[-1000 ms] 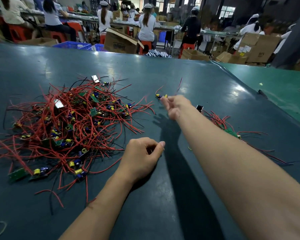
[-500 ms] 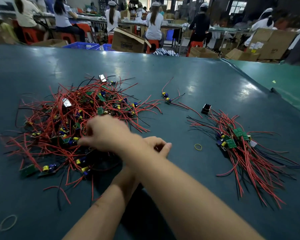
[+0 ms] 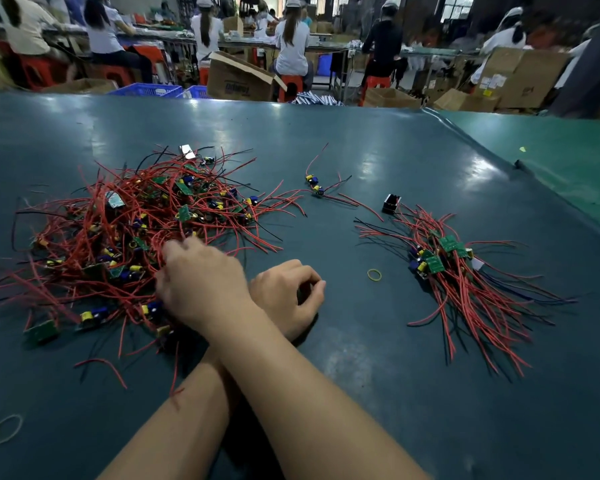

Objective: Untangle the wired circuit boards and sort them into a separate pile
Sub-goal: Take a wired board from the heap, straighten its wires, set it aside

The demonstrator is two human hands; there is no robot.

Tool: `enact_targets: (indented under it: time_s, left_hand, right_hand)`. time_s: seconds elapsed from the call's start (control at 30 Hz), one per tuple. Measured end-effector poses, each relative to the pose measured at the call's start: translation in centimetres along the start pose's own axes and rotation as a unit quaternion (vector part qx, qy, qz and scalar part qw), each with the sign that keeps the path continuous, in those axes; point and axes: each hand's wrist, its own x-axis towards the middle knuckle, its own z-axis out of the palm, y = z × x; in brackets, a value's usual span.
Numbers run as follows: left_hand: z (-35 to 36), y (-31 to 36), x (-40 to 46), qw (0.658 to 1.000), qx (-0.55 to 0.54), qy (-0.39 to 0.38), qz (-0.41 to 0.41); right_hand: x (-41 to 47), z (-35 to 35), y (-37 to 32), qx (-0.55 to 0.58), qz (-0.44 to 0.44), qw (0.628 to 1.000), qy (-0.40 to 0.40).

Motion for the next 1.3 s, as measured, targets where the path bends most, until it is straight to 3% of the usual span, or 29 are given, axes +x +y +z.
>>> enact_targets:
  time_s: [0.07,0.23,0.4,0.47,0.5,0.57,0.63,0.73,0.77,0.83,0.9,1.03,1.13,1.3]
  left_hand:
    - [0.0,0.1,-0.1,1.0,0.01,0.003,0.018]
    - [-0.3,0.1,-0.3,1.0,0.003,0.005,0.025]
    - [-0.2,0.0,-0.2,1.0,-0.002,0.017,0.024]
    - [0.0,0.1,-0.2,1.0,-0.005,0.009,0.023]
    - [0.1,0.0,-0.3,1.0,-0.009,0.001,0.022]
    - [0.3,-0.2,-0.1,1.0,-0.021,-0.012,0.011]
    - [0.6,-0.8,0.2,0.999,-0.038,-0.037,0.0]
    - [0.7,-1.8,0.3,0.992,-0.031,-0.122,-0.027]
    - [0.6,-2.1,0.1,0.989,-0.054,-0.131,-0.051]
    - [0.2,-2.2,-0.3,0.985,-0.084,-0.125,-0.085]
    - [-0.1,-1.9,0.0,0.99,-0.078,-0.089,-0.071]
    - [-0.4,-1.4,0.9,0.98,-0.186,0.029,-0.059]
    - [-0.7,-0.9,0.4,0.967,-0.244,0.053,-0.046]
    - [-0.5,-1.2,0.8,0.968,-0.225,0.096,-0.048]
  right_hand:
    - [-0.6,0.2,-0.1,-0.03,-0.007,0.997,-0.07]
    - [-0.8,0.0,0.0,-0.067,-0.005,0.997,-0.049]
    - [-0.6,0.1,0.2,-0.072,-0.036,0.988,0.135]
    - [-0.3,0.2,0.6,-0.003,0.002,0.979,0.205]
    - [-0.2,-0.1,0.8,0.088,0.04,0.97,0.222]
    - [0.1,-1.0,1.2,0.344,0.14,0.902,0.221]
    - [0.6,-1.9,1.9,0.532,0.211,0.787,0.231]
    - [0.9,-3.6,3.2,0.717,0.256,0.614,0.208]
    - [0.5,-4.4,3.7,0.754,0.252,0.579,0.182]
    - [-0.5,-6.4,5.1,0.797,0.227,0.545,0.129]
    - [-1.8,-8.3,7.1,0.807,0.204,0.545,0.101]
    - [-5.0,-9.7,10.8,0.772,0.212,0.587,0.122]
    - [-7.4,-8.3,12.7,0.774,0.236,0.573,0.13]
    - [-8.5,-7.0,13.1,0.743,0.253,0.606,0.131]
